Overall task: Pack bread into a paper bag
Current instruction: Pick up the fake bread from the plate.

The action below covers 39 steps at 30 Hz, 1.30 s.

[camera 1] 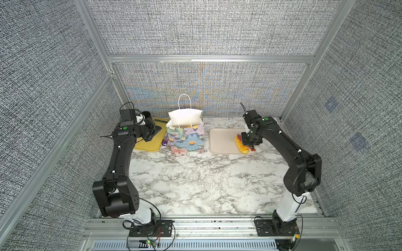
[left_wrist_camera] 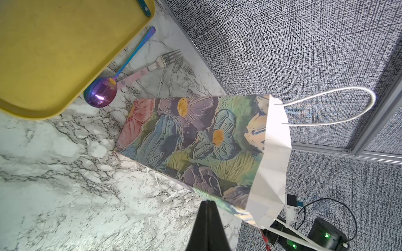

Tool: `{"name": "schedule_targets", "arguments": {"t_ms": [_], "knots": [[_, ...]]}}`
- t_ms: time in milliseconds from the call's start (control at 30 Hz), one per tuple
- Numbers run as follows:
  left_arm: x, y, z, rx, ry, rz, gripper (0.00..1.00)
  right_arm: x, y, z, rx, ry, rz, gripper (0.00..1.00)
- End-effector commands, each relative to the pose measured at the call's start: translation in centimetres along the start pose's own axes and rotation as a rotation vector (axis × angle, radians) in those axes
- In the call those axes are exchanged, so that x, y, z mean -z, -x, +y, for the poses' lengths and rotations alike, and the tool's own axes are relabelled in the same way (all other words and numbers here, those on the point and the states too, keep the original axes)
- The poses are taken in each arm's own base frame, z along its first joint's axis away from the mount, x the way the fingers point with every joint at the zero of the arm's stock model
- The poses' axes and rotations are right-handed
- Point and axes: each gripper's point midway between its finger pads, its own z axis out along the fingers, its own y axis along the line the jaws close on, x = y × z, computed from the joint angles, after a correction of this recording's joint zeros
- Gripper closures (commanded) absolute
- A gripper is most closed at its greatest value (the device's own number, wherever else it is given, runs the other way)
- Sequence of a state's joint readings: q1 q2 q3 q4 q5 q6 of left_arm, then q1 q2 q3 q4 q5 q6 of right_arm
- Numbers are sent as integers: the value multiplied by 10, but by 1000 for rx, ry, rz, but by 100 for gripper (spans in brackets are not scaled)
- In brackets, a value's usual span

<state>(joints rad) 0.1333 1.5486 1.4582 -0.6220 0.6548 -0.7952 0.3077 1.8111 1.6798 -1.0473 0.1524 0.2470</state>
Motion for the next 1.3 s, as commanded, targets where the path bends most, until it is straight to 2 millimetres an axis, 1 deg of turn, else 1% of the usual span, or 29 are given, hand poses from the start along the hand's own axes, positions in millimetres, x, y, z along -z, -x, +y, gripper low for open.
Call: {"name": "schedule_targets", "arguments": {"t_ms": [0,133,200,300,567,900,1000,1067,1167,1267], "knots": [[3,2,-6,-12,-14,-11,98,-1,-7,-7,4,-25,-3,56],[3,2,-5,-12,-11,-9,98,-8,-17,-11,16,-35,15,55],[2,1,-4,-8,-11,-9,98,-12,-20,-9,28,-25,28,54],[3,2,-6,-10,-14,-9,98,-17,-20,-7,37,-19,34,52],[5,3,-8,-16,-13,-13,98,-20,-11,-1,47,6,25,49],[5,3,-9,-18,-14,-12,98,-41,-21,0,57,-4,73,49],[6,3,-9,-20,-15,-14,98,-49,-27,0,59,-7,94,51],[5,3,-8,-21,-12,-11,98,-52,-29,1,59,-2,101,56],[5,2,-8,-20,-12,-10,98,-49,-28,3,57,7,94,62],[5,2,-7,-18,-10,-9,98,-41,-23,2,52,9,73,65]]}}
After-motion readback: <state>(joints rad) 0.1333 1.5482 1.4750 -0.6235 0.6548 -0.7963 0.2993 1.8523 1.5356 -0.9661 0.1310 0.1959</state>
